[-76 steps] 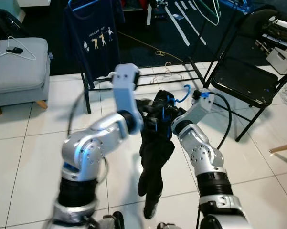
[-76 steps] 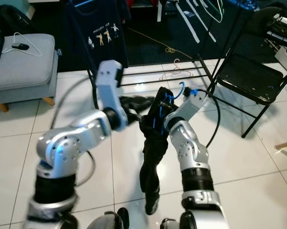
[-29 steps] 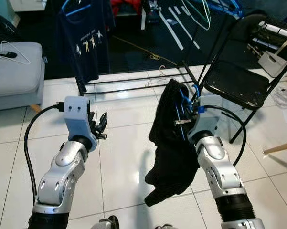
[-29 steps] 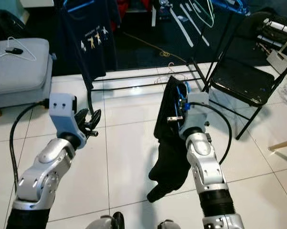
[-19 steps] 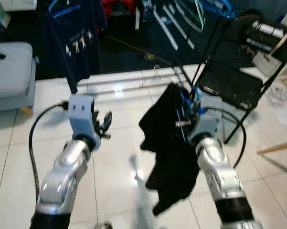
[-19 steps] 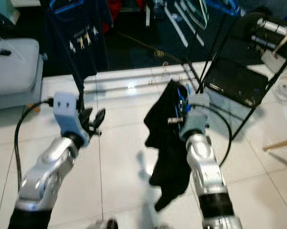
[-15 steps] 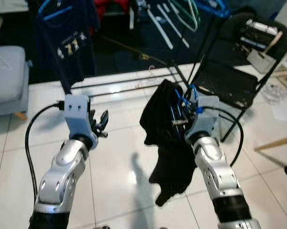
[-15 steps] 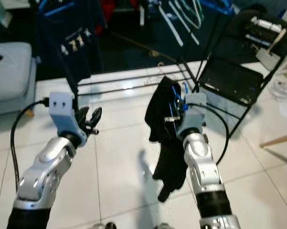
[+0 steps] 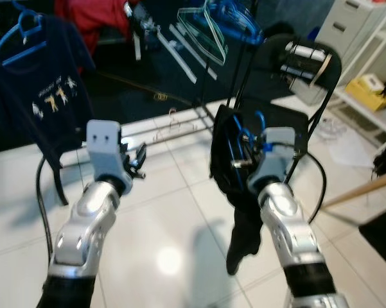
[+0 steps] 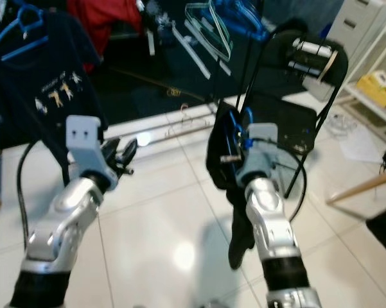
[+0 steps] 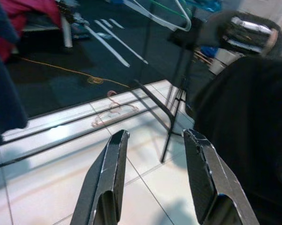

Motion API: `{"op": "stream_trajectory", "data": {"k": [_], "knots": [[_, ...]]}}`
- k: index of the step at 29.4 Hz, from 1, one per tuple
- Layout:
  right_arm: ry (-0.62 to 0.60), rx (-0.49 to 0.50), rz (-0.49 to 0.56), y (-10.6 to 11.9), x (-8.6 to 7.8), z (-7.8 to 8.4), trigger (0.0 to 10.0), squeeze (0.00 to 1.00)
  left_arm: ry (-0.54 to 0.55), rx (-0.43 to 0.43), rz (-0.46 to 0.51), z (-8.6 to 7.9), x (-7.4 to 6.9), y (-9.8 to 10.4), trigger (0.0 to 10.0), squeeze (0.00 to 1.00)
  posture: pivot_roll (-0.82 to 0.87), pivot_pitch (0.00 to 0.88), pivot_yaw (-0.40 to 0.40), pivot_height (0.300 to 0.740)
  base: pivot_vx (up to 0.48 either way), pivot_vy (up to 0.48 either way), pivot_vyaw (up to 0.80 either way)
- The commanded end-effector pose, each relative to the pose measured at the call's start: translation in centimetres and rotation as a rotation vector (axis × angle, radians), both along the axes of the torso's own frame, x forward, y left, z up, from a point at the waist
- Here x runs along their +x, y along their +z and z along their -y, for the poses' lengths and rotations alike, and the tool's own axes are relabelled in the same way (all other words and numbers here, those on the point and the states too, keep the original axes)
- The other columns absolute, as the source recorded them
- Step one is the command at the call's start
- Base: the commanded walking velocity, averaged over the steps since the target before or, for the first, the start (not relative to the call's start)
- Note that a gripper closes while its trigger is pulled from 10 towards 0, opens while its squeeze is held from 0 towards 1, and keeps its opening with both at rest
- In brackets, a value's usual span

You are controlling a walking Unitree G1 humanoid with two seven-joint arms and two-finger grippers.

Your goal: Hang hanger

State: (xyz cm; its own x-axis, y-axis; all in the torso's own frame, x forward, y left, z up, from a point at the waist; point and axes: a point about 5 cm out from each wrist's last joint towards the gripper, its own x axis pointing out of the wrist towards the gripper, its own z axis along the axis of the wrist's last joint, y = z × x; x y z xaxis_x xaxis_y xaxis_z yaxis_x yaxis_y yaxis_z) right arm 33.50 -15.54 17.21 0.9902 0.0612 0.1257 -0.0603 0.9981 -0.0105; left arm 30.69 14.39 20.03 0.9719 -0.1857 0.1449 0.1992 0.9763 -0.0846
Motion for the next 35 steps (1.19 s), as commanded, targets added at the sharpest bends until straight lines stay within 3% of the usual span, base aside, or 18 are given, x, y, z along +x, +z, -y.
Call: {"op": "stream_trajectory", "data": {"k": [1, 7, 18, 23, 27, 29, 33, 35], "knots": [[-0.007, 0.002, 0.041, 0.6, -0.1, 0.2, 10.0, 0.00, 0.003, 0.012, -0.017, 0.1, 0.1, -0.5, 10.0, 0.00, -0.02, 0.144, -0.081, 0.740, 0.420, 0.000, 0.00], [0.006, 0.010, 0.034, 0.6, 0.3, 0.1, 10.0, 0.00, 0.048, 0.018, -0.024, -0.2, 0.7, -0.7, 10.0, 0.00, -0.02, 0.157, -0.083, 0.740, 0.417, 0.000, 0.00], [0.031, 0.032, 0.010, 0.0, 0.1, -0.1, 10.0, 0.00, 0.057, 0.026, -0.028, -0.3, 0.3, -0.9, 10.0, 0.00, -0.01, 0.133, -0.079, 0.740, 0.418, 0.000, 0.00], [0.079, 0.036, 0.026, 1.1, 1.2, -0.8, 10.0, 0.00, 0.095, 0.001, 0.003, -0.5, 1.2, 0.0, 10.0, 0.00, 0.00, 0.159, -0.102, 0.740, 0.417, 0.000, 0.00], [0.082, 0.050, 0.030, 1.4, 1.4, -1.1, 10.0, 0.00, 0.112, -0.002, 0.005, -0.9, 1.1, 0.0, 10.0, 0.00, 0.00, 0.126, -0.092, 0.740, 0.418, 0.000, 0.00], [0.087, 0.062, 0.035, 1.7, 1.7, -1.4, 10.0, 0.00, 0.116, -0.004, 0.002, -1.1, 1.1, -0.1, 10.0, 0.00, -0.01, 0.164, -0.098, 0.740, 0.416, 0.000, 0.00], [0.096, 0.063, 0.033, 1.6, 1.8, -1.5, 10.0, 0.00, 0.116, 0.002, -0.002, -1.1, 1.1, -0.3, 10.0, 0.00, -0.01, 0.154, -0.093, 0.740, 0.418, 0.000, 0.00], [0.100, 0.135, 0.037, 2.2, 1.9, -1.6, 10.0, 0.00, 0.113, -0.022, 0.003, -0.8, 1.2, 0.0, 10.0, 0.00, -0.01, 0.147, -0.090, 0.740, 0.416, 0.000, 0.00]]}}
